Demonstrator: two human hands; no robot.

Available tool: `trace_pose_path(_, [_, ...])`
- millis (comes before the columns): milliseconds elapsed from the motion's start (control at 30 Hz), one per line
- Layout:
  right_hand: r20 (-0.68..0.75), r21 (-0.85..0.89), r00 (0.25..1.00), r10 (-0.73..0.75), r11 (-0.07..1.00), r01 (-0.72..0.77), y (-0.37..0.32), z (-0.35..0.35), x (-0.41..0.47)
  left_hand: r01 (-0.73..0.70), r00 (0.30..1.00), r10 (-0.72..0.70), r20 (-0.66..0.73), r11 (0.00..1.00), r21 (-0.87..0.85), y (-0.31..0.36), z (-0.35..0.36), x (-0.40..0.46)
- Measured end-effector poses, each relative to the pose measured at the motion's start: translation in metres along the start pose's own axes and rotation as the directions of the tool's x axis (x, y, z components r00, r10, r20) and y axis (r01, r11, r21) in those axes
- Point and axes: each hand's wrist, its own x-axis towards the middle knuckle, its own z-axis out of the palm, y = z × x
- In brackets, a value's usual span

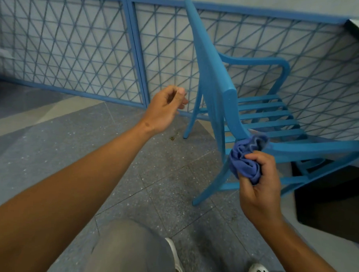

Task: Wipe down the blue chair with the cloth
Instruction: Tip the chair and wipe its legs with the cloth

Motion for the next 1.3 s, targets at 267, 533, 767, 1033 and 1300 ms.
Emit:
trace_pose_path(267, [-0.017, 0.101, 0.942, 0.335, 0.938, -0.332, 0.002, -0.011, 0.008, -0.216, 0.976, 0.214, -0.038, 0.974, -0.069, 0.034, 0.007, -0.008])
trace_pose_path(533, [-0.036, -0.228, 0.979, 0.200, 0.952, -0.203, -0.003, 0.004, 0.050, -0.520, 0.851, 0.429, 0.304, 0.770, 0.369, 0.080, -0.023, 0.041])
trace_pose_path(767, [-0.052, -0.248, 0.981, 0.190, 0.949, -0.196, 0.002, 0.013, 0.055, -0.665, 0.736, 0.479, 0.479, 0.644, 0.379, 0.085, -0.029, 0.068])
trace_pose_path(1033, [-0.029, -0.215, 0.985, 0.172, 0.961, -0.174, 0.002, 0.012, 0.054, -0.703, 0.706, 0.431, 0.562, 0.525, 0.480, 0.099, -0.034, 0.080])
trace_pose_path(1300, [0.026, -0.211, 0.985, 0.169, 0.964, -0.160, 0.001, 0.005, 0.058, -0.719, 0.695, 0.447, 0.563, 0.441, 0.538, 0.101, -0.036, 0.066])
